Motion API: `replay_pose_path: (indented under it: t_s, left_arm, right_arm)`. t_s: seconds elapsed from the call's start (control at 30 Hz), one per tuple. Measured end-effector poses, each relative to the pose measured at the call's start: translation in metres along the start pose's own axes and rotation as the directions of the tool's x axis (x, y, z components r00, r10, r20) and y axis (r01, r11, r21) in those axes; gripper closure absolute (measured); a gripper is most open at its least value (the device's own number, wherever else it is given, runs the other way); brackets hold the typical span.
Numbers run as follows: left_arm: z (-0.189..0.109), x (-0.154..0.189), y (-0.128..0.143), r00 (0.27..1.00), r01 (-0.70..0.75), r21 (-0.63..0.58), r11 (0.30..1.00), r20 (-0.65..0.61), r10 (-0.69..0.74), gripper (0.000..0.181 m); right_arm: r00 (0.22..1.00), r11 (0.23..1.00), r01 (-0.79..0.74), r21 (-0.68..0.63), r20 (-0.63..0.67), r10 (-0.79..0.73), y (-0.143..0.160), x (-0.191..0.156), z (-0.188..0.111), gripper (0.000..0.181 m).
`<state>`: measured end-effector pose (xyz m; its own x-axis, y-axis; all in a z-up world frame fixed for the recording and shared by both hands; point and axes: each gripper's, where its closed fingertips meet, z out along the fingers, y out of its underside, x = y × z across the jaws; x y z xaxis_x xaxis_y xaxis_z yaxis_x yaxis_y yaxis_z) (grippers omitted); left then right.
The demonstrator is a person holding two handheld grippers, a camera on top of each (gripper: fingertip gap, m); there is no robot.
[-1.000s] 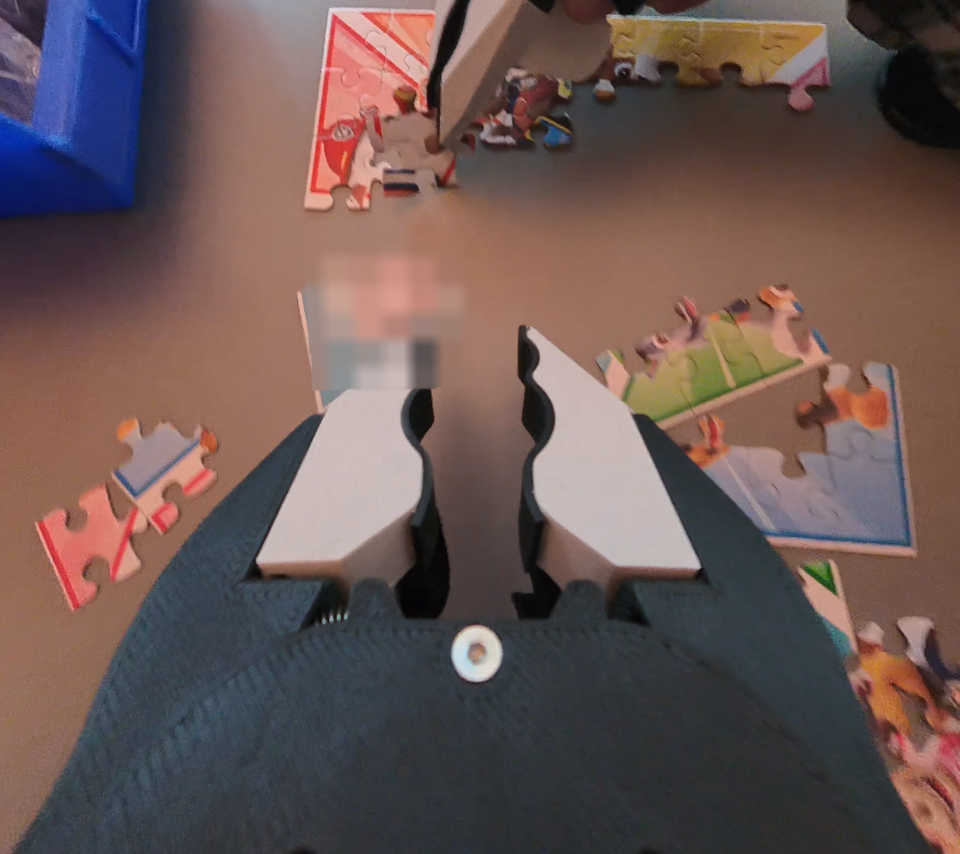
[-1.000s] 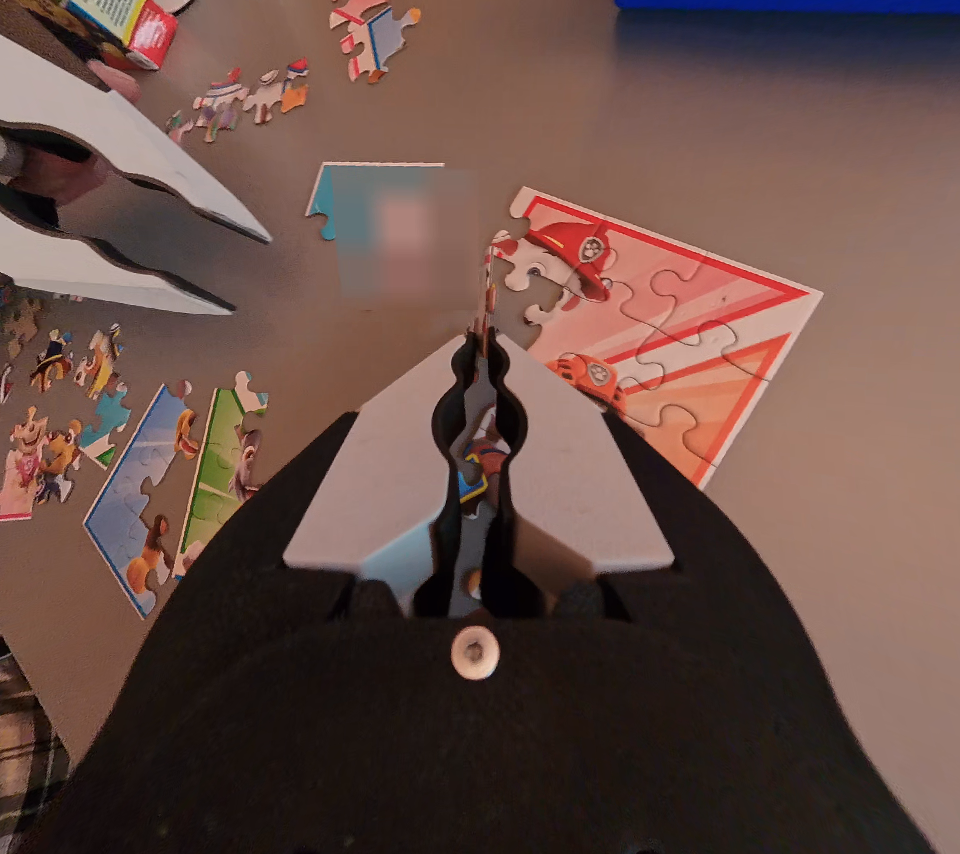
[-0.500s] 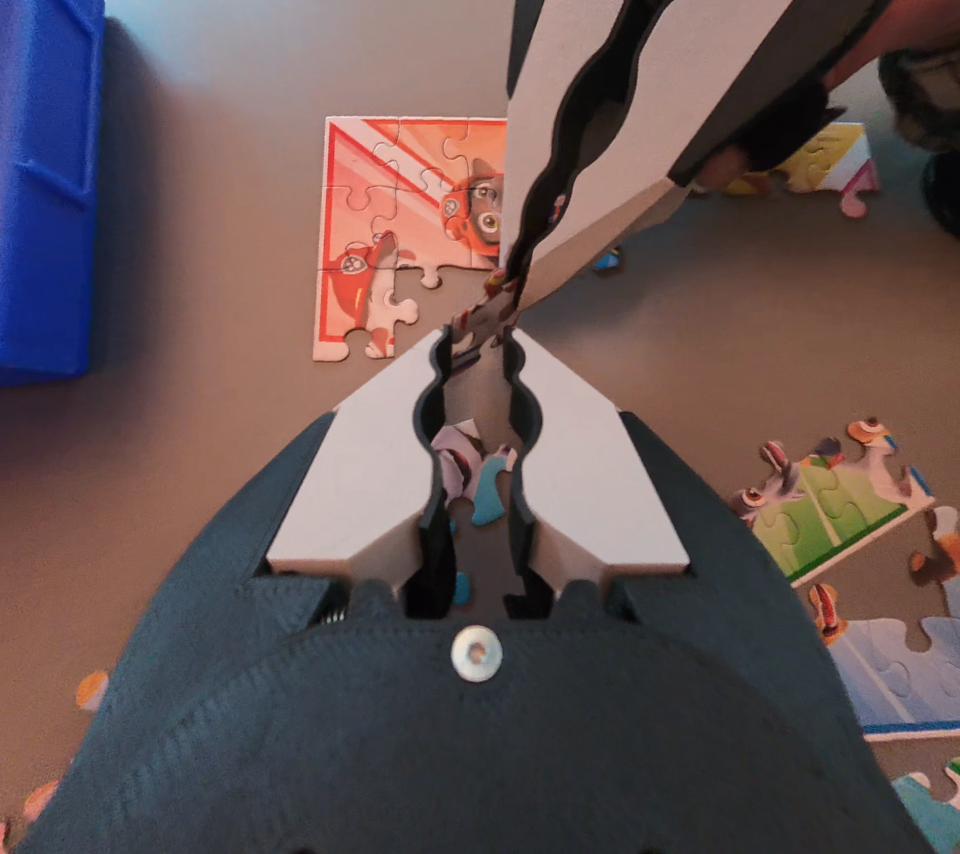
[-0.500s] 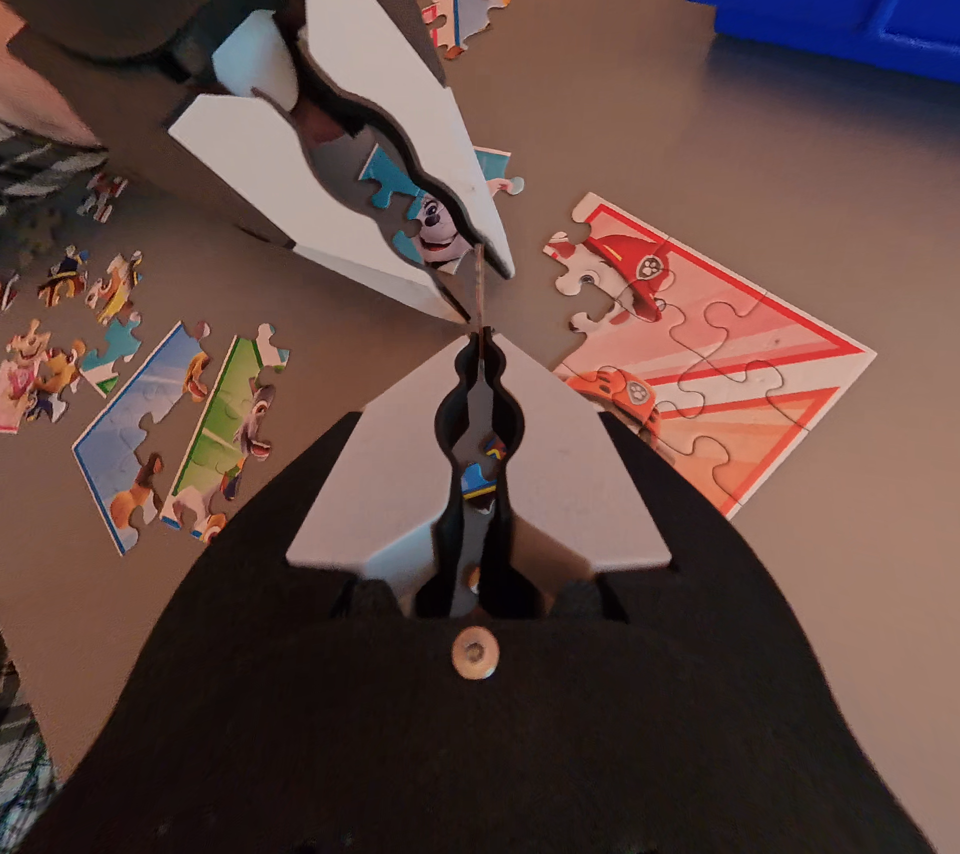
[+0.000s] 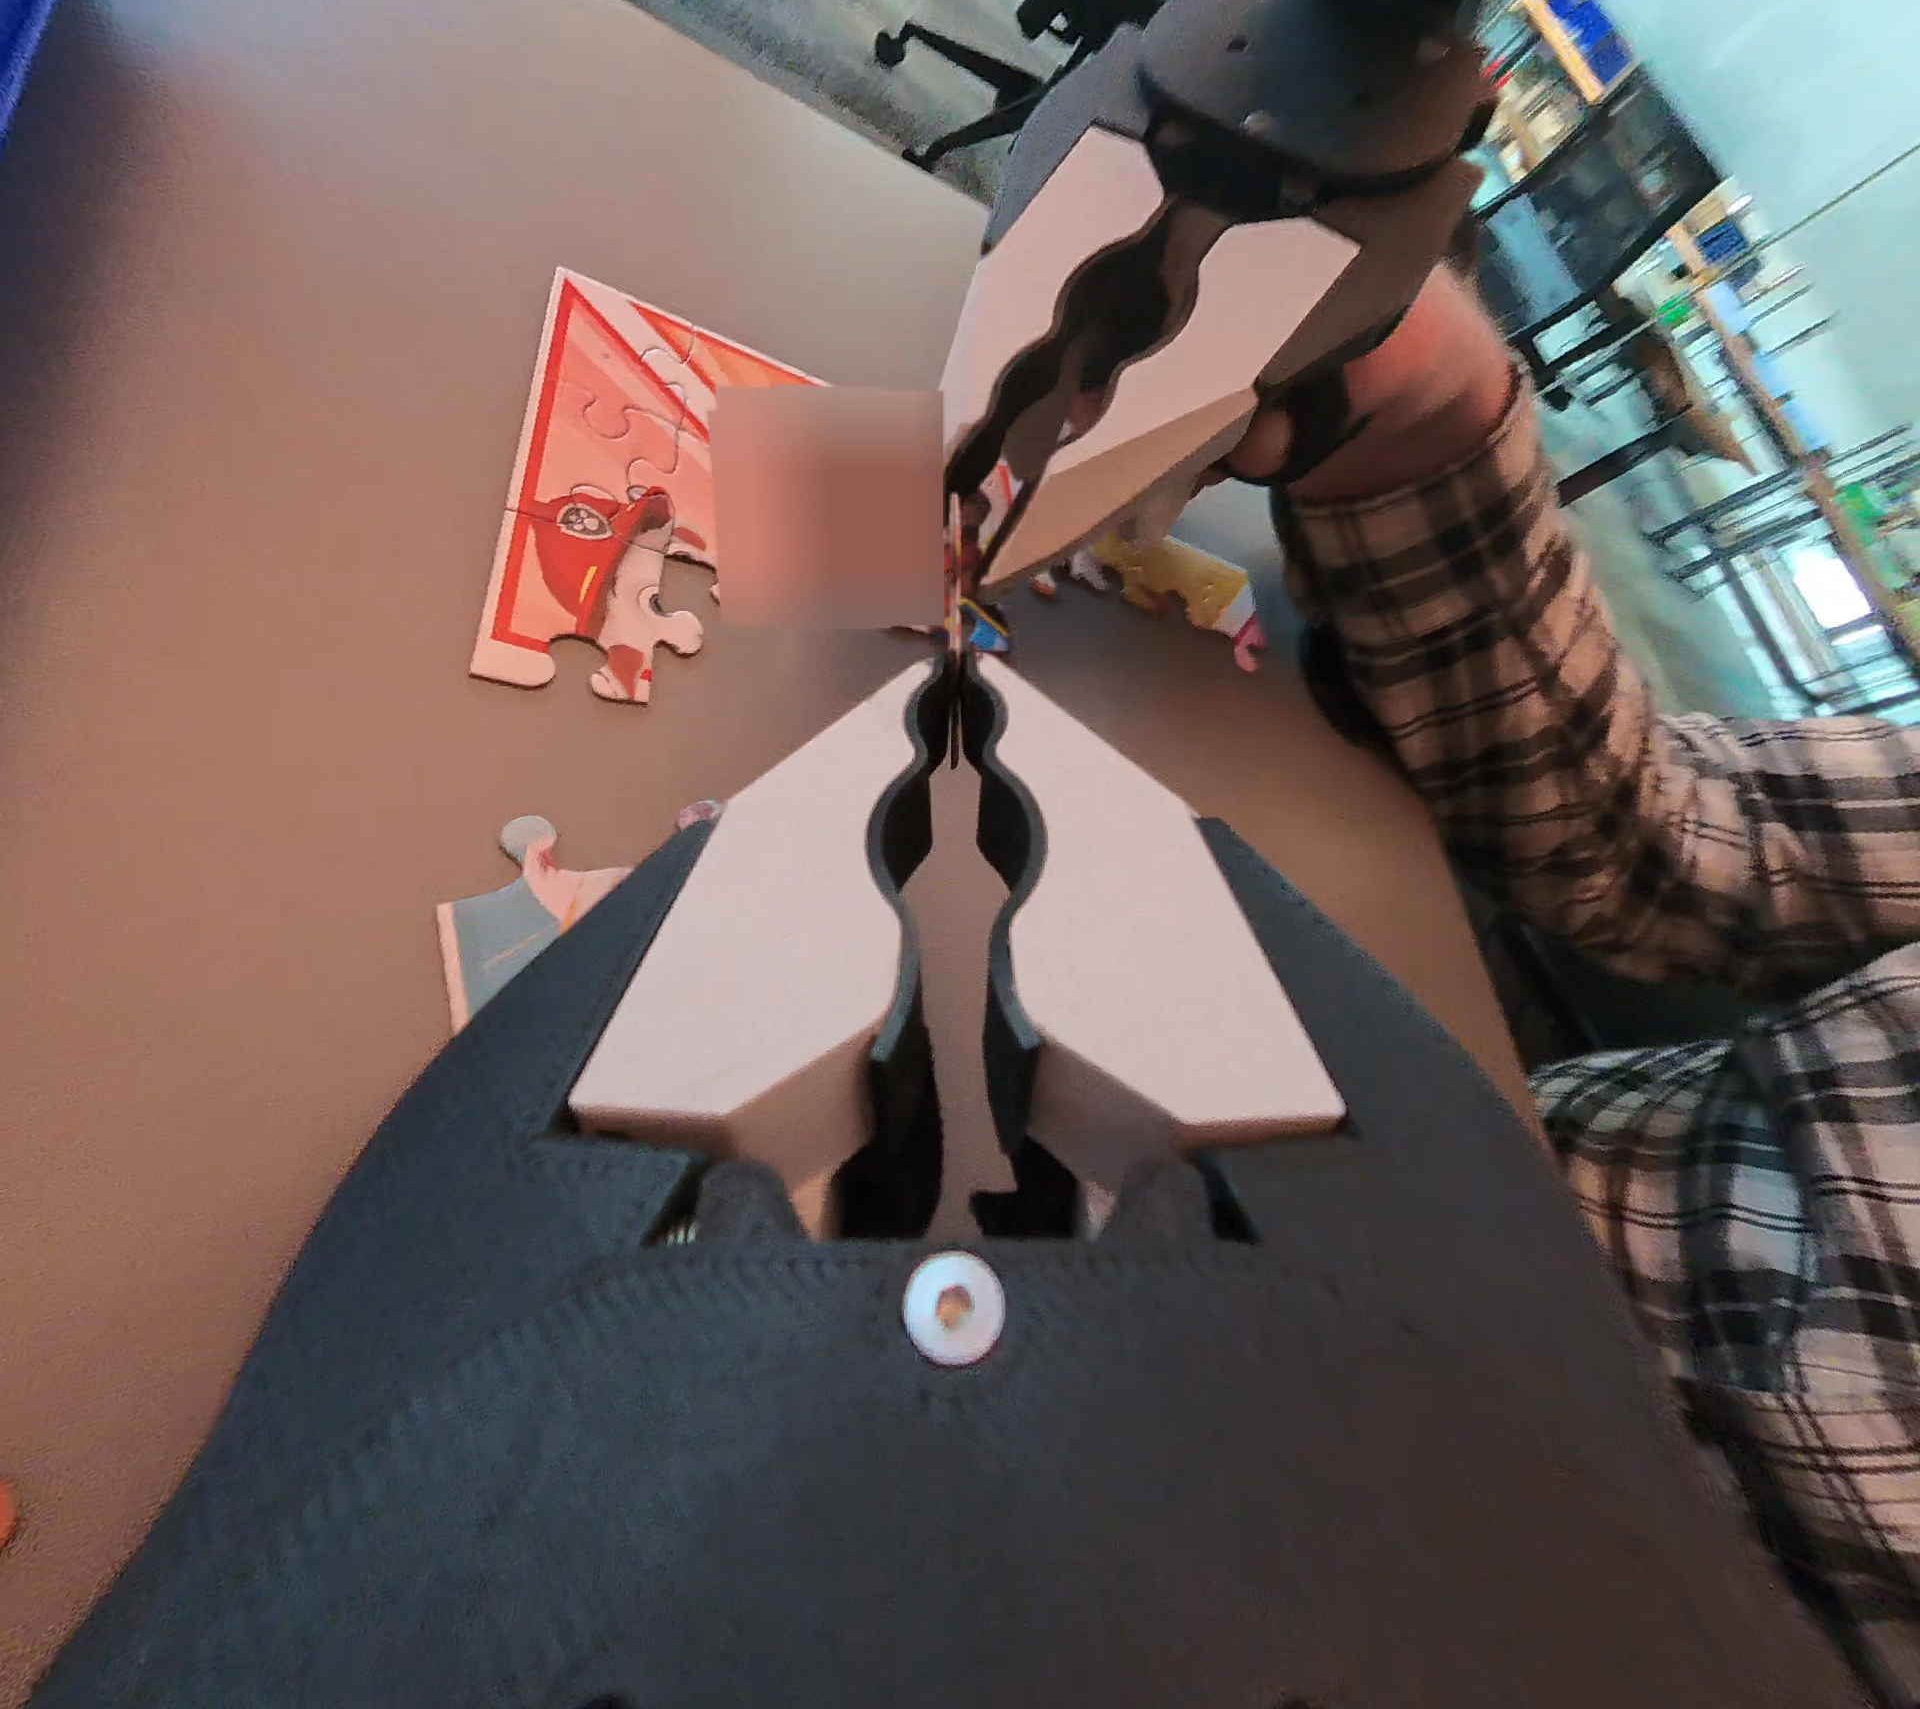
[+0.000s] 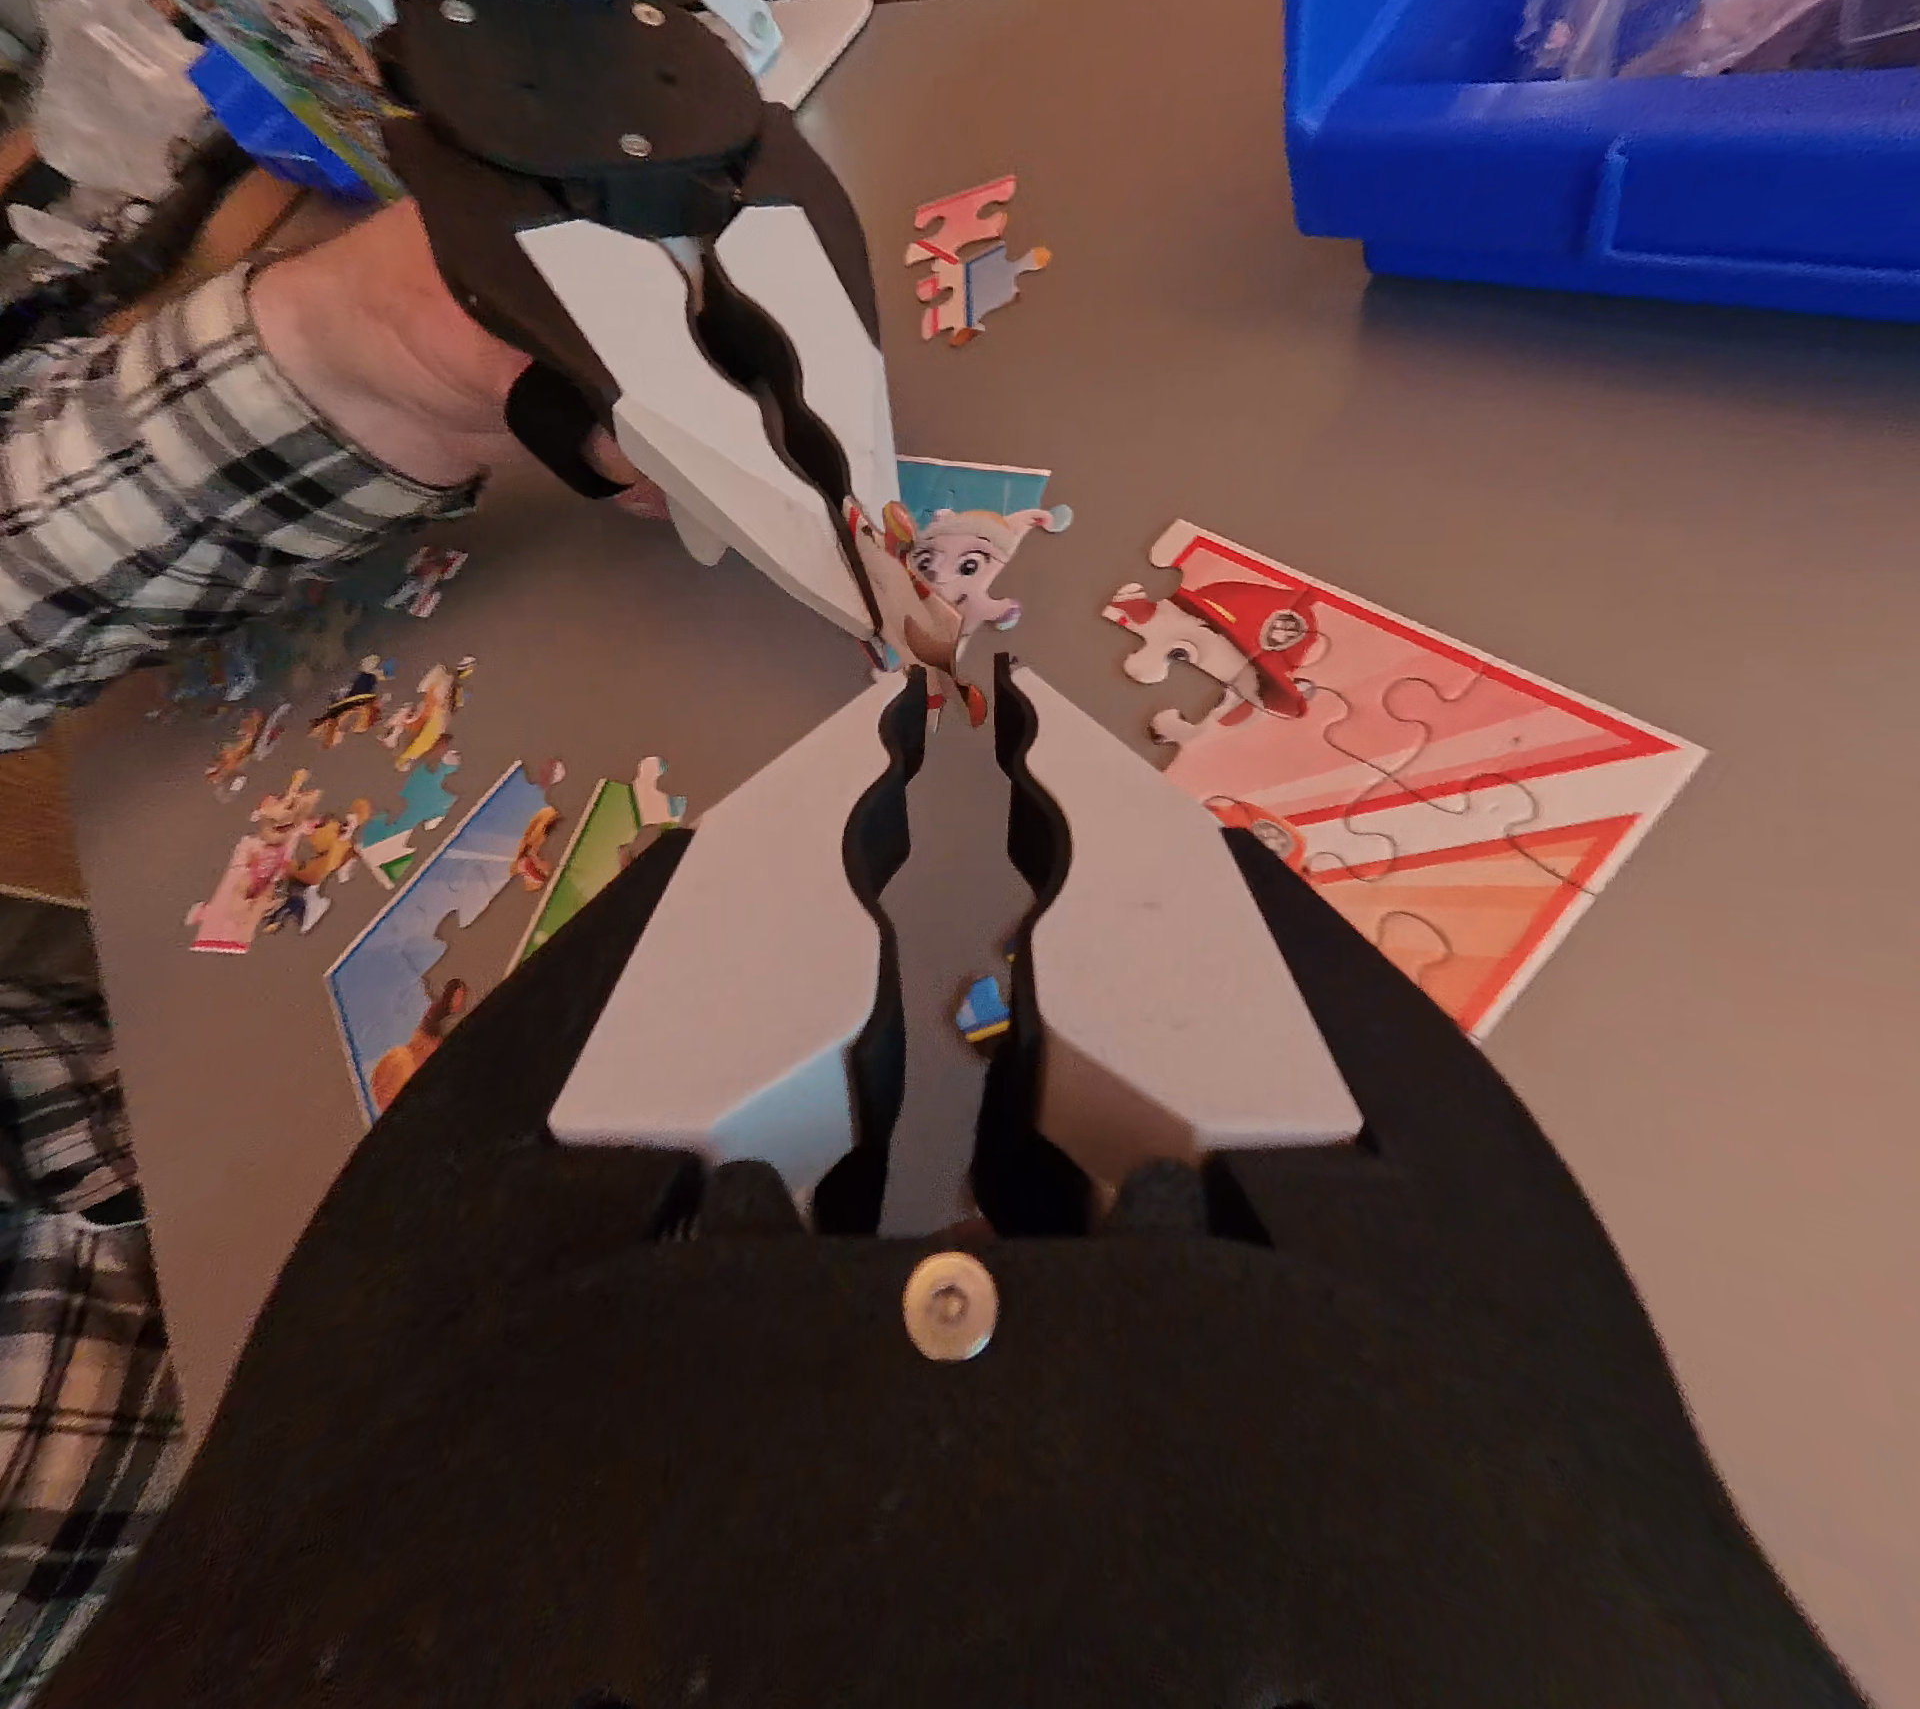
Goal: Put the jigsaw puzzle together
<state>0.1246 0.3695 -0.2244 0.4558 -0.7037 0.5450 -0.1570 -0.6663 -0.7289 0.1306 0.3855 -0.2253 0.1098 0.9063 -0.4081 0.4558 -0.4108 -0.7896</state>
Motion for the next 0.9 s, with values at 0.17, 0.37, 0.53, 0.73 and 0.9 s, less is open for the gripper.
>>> replay_pose_path:
  t_s: [0.17, 0.37, 0.53, 0.73, 0.9]
  left_arm:
    - [-0.007, 0.008, -0.006, 0.996, 0.048, 0.058, 0.997, -0.075, -0.043, 0.181]
    - [-0.013, 0.012, -0.011, 0.987, 0.096, 0.099, 0.991, -0.137, -0.082, 0.178]
    - [-0.018, 0.019, -0.013, 0.984, 0.096, 0.122, 0.988, -0.163, -0.075, 0.181]
    - [-0.022, 0.023, -0.018, 0.979, 0.121, 0.137, 0.983, -0.182, -0.095, 0.181]
    - [-0.026, 0.022, -0.02, 0.974, 0.141, 0.154, 0.978, -0.197, -0.11, 0.181]
  right_arm:
    - [0.997, 0.999, -0.006, 0.039, 0.072, 0.003, -0.005, -0.011, -0.002, 0.175]
    - [0.987, 0.995, -0.025, 0.097, 0.163, 0.009, -0.013, -0.024, -0.008, 0.181]
    - [0.982, 0.99, -0.053, 0.129, 0.189, 0.028, -0.019, -0.026, -0.01, 0.18]
    - [0.993, 0.986, 0.058, 0.155, 0.091, -0.073, -0.023, -0.021, -0.012, 0.17]
    - [0.973, 0.958, 0.229, 0.171, -0.025, -0.229, -0.029, -0.02, -0.016, 0.165]
